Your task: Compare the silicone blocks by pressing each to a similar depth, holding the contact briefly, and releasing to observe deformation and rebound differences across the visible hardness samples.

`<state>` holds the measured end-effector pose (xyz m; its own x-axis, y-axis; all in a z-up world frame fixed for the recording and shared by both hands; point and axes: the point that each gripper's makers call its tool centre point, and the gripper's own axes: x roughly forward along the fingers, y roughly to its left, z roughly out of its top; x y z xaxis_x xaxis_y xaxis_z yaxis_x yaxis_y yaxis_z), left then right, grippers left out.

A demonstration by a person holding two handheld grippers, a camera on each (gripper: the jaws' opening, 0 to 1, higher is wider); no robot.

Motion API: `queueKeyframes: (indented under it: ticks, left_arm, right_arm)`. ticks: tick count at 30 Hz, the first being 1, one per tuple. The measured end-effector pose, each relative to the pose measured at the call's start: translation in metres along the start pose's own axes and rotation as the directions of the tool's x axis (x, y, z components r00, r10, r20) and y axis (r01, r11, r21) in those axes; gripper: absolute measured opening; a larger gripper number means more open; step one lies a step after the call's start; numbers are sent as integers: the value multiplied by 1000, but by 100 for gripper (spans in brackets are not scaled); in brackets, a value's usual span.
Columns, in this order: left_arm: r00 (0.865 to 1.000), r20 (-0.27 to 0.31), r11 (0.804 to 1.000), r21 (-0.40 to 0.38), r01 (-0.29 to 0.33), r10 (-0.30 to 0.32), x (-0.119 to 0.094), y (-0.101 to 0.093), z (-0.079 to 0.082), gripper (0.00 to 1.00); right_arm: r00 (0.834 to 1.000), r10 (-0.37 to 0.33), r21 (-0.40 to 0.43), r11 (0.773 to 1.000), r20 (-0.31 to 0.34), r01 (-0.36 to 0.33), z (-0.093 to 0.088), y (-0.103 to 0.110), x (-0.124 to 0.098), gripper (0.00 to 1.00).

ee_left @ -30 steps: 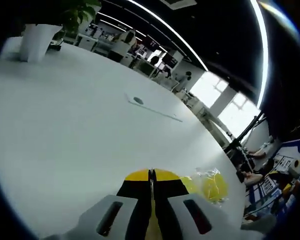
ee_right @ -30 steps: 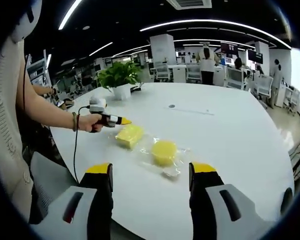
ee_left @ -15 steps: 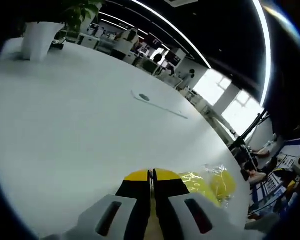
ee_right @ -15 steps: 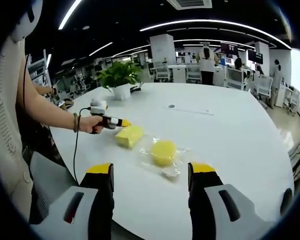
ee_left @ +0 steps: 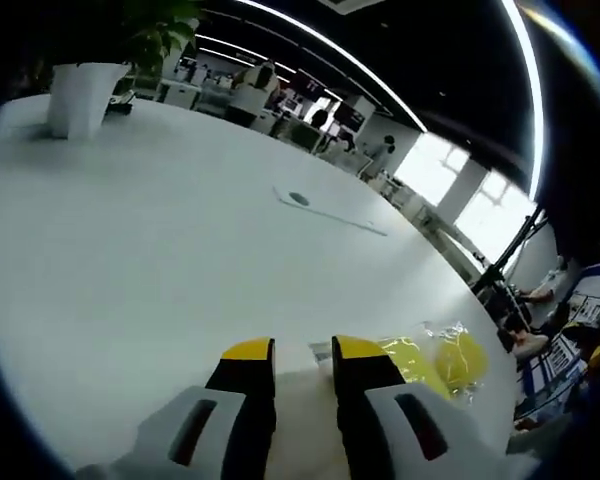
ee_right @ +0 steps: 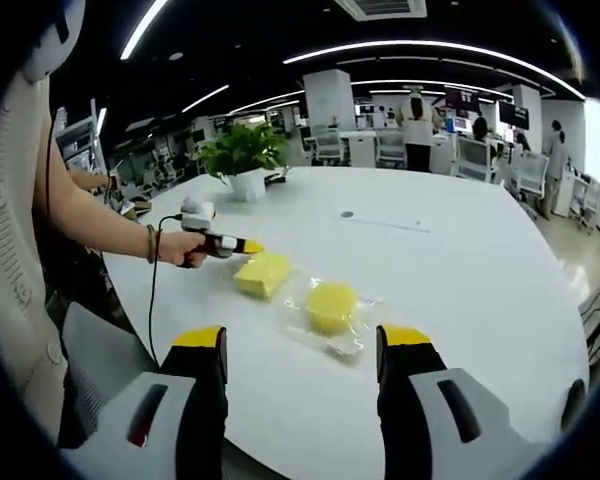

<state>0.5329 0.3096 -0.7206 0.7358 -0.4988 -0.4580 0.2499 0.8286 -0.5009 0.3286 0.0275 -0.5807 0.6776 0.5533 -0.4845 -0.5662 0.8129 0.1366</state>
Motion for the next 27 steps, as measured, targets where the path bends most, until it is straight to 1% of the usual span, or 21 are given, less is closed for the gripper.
queueKeyframes:
  ticks: [6, 11, 21, 25, 27]
  left_arm:
    - [999, 0, 999, 5, -38, 38, -9, 8, 0, 31]
    - [998, 5, 998, 17, -62, 62, -19, 12, 2, 33]
    - [996, 33, 996, 26, -86, 85, -44, 16, 9, 36]
    - [995, 41, 995, 38, -87, 86, -52, 12, 9, 36]
    - [996, 49, 996, 42, -82, 80, -57, 7, 11, 36]
  right_arm:
    - [1000, 13, -1, 1000, 4, -13, 1, 3, 2, 56]
    - [1000, 26, -10, 1000, 7, -26, 2, 6, 4, 55]
    - [999, 47, -23, 999, 23, -46, 7, 10, 7, 55]
    - [998, 56, -27, 998, 29, -55, 9, 14, 8, 55]
    - [998, 60, -28, 998, 30, -60, 9, 15, 9, 55]
